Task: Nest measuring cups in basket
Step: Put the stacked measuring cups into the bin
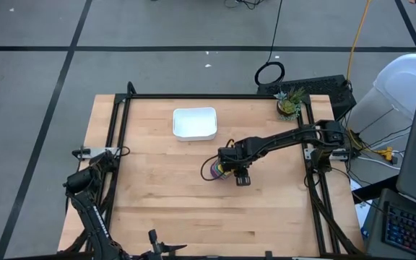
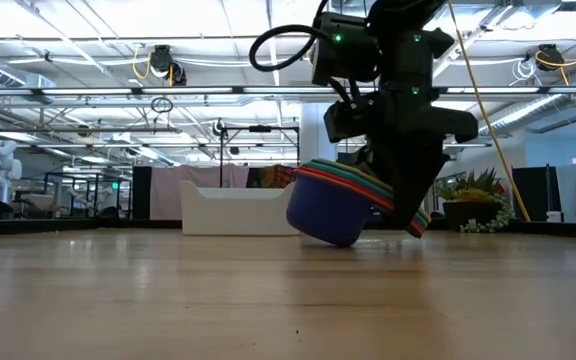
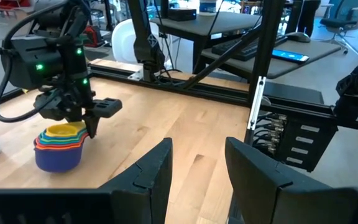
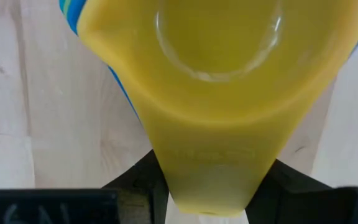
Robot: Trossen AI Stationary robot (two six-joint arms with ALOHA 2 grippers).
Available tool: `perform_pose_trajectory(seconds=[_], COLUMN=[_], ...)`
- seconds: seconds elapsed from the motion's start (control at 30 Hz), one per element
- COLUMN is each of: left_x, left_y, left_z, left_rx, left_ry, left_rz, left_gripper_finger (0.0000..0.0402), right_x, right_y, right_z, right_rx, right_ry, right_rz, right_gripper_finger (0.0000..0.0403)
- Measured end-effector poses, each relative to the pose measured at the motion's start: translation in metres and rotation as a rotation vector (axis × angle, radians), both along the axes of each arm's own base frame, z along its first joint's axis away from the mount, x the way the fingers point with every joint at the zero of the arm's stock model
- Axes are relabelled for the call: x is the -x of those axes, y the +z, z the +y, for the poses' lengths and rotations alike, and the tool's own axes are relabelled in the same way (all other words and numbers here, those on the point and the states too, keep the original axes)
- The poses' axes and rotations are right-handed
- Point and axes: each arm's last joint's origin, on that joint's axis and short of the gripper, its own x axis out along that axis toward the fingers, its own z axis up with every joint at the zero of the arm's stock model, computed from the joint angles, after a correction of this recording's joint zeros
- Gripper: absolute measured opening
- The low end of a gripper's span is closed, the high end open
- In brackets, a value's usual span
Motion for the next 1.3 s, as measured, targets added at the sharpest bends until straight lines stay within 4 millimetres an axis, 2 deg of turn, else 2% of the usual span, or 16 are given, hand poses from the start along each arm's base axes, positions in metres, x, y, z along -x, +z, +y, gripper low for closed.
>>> perform_pose_trajectory(seconds=[0.47,0.57,0.87,1.03,1.3], left_x=[0.000,0.000,0.000,0.000,-0.001], left_y=[0.000,0.000,0.000,0.000,0.000], left_z=[0.000,0.000,0.000,-0.001,-0.001], left_rx=[0.007,0.006,0.008,0.008,0.006], left_ry=[0.002,0.002,0.002,0.002,0.002], left_rz=[-0.003,-0.003,-0.004,-0.005,-0.004], left_gripper_finger=[0.0152,0.0152,0.0152,0.0152,0.0152], right_x=[0.003,0.000,-0.026,-0.034,-0.046], right_y=[0.001,0.010,0.055,0.072,0.097], right_z=[-0.001,-0.001,-0.003,-0.018,-0.064], right_rx=[-0.001,0.000,0.003,0.059,0.147], right_ry=[0.018,0.018,0.041,0.035,-0.003], right_rz=[0.039,0.044,-0.102,-0.163,-0.307], right_gripper_finger=[0.0134,0.0134,0.0134,0.0134,0.0134])
